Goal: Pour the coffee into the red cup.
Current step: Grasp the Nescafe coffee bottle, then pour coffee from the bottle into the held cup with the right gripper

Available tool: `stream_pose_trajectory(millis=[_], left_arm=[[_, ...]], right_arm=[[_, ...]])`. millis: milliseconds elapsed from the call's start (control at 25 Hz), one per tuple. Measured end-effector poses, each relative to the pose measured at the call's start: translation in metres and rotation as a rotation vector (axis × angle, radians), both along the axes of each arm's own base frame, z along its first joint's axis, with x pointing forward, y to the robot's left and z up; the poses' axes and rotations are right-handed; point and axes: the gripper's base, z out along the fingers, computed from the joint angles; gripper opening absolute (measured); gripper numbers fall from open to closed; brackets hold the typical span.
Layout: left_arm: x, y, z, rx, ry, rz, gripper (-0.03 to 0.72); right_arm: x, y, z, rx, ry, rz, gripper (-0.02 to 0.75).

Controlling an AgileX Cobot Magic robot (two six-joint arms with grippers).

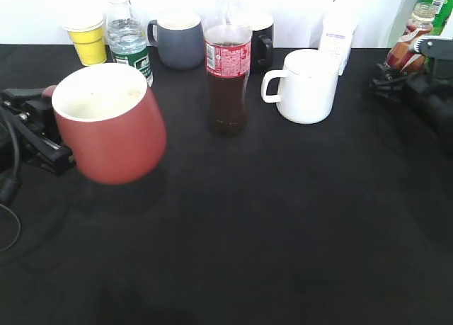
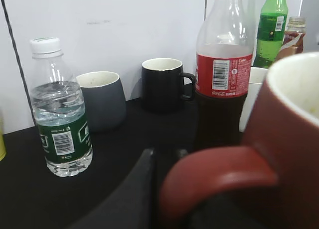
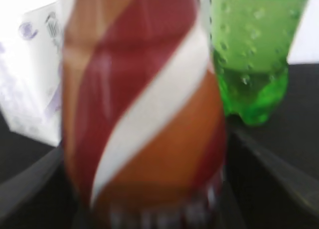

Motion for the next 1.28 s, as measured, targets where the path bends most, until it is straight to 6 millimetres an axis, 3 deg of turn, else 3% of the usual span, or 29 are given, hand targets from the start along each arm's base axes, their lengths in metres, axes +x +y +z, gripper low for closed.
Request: stream_pose_trajectory(millis=[320,440,720,880,1040,1200,1280], left_arm=[[0.000,0.000,0.000,0.000,0.000,0.000,0.080],[0.000,0.000,0.000,0.000,0.000,0.000,0.080],[0.000,0.000,0.000,0.000,0.000,0.000,0.080],[0.000,0.000,0.000,0.000,0.000,0.000,0.080],[-0.002,-0.003,-0.001,0.021,-0.006,-0.036,0.081],[-0.006,-0.007,-0.002,0.057,-0.016,-0.100,0.081],[-0.008,-0.009,-0.003,0.080,-0.024,-0.140,0.081]], right_arm=[[0.029,0.001,-0.011,-0.002,-0.036,0.005,0.596],[0.029,0.004,-0.013,-0.017,-0.033,0.037,0.530],[0.028,0.004,-0.012,-0.018,-0.035,0.039,0.530],[0.001,0.004,0.014,-0.019,-0.033,0.040,0.530],[-0.049,0.007,0.046,-0.042,-0.039,0.089,0.530],[-0.095,0.013,0.087,-0.089,-0.108,0.176,0.529],[-0.108,0.021,0.110,-0.129,-0.159,0.258,0.529]])
